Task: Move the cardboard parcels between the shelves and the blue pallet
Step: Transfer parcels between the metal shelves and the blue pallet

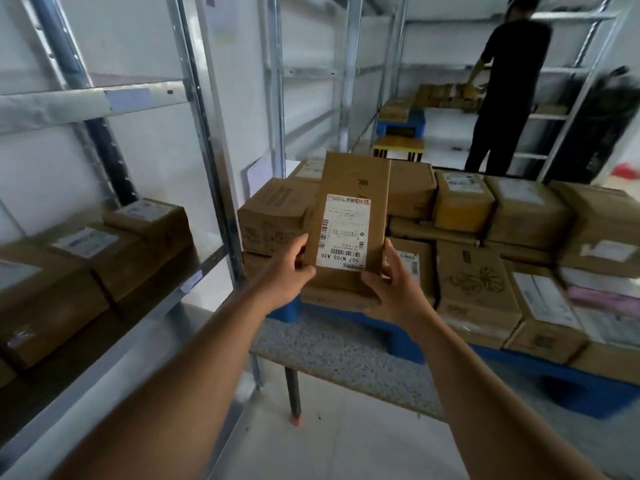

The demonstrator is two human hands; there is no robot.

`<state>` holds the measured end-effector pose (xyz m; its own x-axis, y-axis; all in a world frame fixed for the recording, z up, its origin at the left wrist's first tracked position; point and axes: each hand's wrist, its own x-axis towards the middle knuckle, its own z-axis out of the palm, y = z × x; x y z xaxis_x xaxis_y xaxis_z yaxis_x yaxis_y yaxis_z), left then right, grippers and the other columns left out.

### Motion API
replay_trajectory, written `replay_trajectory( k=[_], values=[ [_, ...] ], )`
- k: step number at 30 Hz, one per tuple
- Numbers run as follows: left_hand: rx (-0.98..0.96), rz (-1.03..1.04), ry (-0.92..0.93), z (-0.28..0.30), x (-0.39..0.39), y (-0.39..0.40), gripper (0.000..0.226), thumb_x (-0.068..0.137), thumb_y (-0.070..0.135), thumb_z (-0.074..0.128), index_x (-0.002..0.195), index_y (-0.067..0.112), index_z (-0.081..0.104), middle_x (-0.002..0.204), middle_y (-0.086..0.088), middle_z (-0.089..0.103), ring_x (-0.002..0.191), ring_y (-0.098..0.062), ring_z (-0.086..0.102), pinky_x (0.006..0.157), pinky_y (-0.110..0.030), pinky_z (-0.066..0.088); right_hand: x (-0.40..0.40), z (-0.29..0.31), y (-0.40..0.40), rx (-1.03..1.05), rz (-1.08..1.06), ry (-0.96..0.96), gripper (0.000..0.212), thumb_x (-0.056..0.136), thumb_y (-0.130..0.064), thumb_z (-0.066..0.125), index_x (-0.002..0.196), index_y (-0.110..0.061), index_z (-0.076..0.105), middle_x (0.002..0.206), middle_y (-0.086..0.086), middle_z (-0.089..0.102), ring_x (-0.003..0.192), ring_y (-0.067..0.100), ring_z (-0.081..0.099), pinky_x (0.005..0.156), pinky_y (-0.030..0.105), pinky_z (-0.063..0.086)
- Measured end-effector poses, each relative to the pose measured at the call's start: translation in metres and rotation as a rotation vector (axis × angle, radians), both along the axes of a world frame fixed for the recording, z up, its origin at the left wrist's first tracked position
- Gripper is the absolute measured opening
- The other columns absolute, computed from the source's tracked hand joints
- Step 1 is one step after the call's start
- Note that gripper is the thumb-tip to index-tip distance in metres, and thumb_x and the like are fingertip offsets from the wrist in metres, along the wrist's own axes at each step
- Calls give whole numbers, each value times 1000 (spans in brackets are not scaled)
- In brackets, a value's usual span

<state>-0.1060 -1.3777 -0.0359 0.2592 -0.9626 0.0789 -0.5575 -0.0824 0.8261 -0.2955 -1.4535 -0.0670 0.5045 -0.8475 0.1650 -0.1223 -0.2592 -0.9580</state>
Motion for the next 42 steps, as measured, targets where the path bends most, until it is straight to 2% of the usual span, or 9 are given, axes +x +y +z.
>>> replay_trajectory(
  k=[5,9,11,14,19,22,25,30,42],
  values=[
    [15,-27,-119,-2,29,-44,59,95,25,49,148,28,21,146,1,40,98,5,42,73,-11,35,26,2,-31,116,-123,-14,49,93,-20,56,127,-48,35,114,-14,59,101,8,61,70,25,58],
    [61,-128,-184,0,49,-70,59,97,30,43,149,31,15,149,-1,34,81,10,43,72,-14,37,42,4,-51,99,-222,28,58,94,-21,55,143,-36,26,107,-21,58,97,6,62,80,34,58],
    [69,-168,-238,2,56,-80,59,98,32,42,149,30,13,152,-2,30,93,5,51,83,-19,38,48,4,-58,83,-272,57,66,94,-22,54,149,-30,18,102,-25,54,96,5,61,81,33,56],
    [29,-199,-356,5,63,-92,61,97,31,46,149,26,15,150,-3,35,130,-16,41,98,-23,30,56,4,-64,76,-319,93,63,96,-25,52,149,-24,20,122,-8,57,108,15,58,86,39,54],
    [-89,-156,-586,8,71,-103,59,95,33,48,147,21,24,141,-6,47,123,-22,49,103,-39,39,66,4,-68,20,-393,145,66,96,-36,50,151,-22,16,138,-1,50,107,6,54,72,11,42],
    [-203,-109,-720,7,83,-106,54,93,42,47,142,22,35,141,-3,44,129,-21,39,105,-39,33,65,3,-60,22,-320,91,69,83,-50,62,140,-54,24,127,-21,57,97,-6,56,61,0,42],
    [-174,-168,-712,3,96,-109,70,87,57,48,146,26,28,152,2,26,139,-19,20,111,-41,19,62,-5,-55,12,-217,145,75,72,-34,77,100,-84,29,106,-44,55,103,-14,54,75,11,50],
    [-35,-266,-739,-8,110,-114,88,80,62,55,149,27,14,157,6,11,144,-14,9,114,-37,8,68,-23,-65,50,-234,213,98,71,-4,75,148,-33,22,131,-2,53,122,19,50,98,49,46],
    [-120,-183,-685,-15,108,-117,64,87,42,60,143,24,35,151,8,32,137,-15,29,112,-39,24,75,-32,-80,50,-282,275,95,82,-18,71,150,-37,8,138,-2,50,123,19,49,100,48,44]
  ],
)
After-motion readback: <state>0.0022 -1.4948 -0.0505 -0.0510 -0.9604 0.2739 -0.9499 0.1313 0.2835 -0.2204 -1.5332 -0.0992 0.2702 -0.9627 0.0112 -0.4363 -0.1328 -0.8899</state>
